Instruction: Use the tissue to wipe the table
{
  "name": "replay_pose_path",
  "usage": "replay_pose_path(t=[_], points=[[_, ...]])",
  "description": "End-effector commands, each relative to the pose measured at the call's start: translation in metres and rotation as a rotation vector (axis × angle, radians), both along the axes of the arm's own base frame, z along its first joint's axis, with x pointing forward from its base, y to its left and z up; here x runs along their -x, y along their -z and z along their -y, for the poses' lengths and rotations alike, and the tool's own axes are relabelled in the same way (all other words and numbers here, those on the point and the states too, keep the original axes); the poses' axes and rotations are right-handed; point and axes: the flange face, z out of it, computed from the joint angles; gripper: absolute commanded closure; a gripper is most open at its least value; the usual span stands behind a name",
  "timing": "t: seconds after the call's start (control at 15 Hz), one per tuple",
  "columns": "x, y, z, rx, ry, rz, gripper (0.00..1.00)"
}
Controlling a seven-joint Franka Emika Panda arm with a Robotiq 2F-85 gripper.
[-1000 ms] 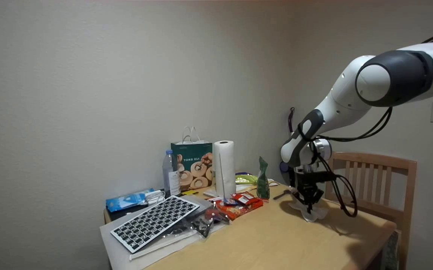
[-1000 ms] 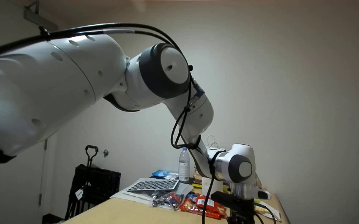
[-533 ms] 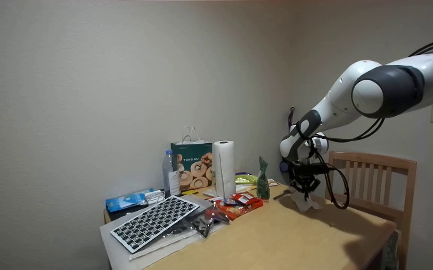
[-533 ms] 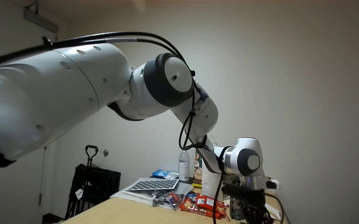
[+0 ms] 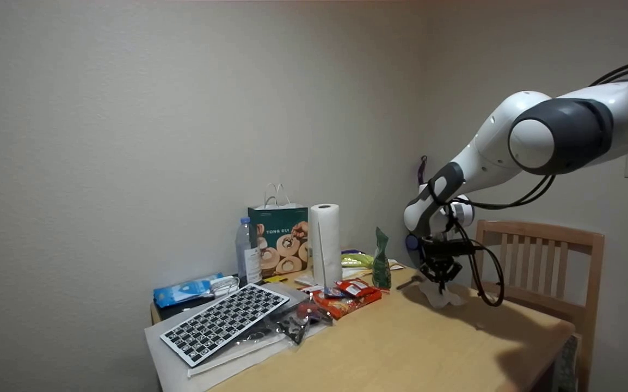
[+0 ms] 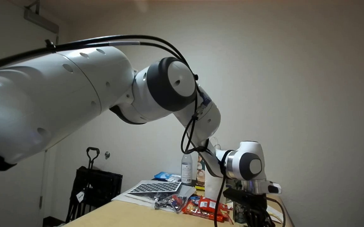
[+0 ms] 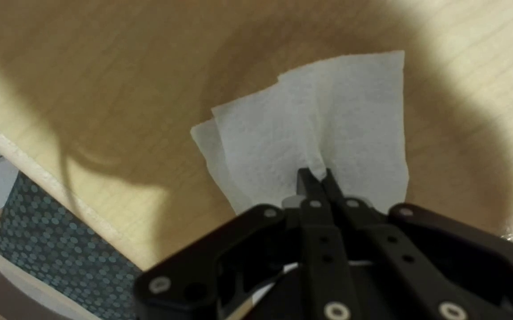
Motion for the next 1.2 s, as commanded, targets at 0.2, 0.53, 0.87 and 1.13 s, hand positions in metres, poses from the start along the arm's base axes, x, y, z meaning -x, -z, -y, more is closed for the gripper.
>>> replay_pose_path(t=[0.2, 0.53, 0.87, 1.13], points=[[-0.025, 0.010, -0.024, -0.034, -0.071, 0.028, 1.00], [-0.043, 0.001, -0.077, -0.069, -0.194, 0.028, 1.00], [-0.043, 0.015, -0.087, -0.085, -0.169, 0.015, 1.00], [-0.040, 0.033, -0.120, -0.148, -0.245, -0.065, 1.00]])
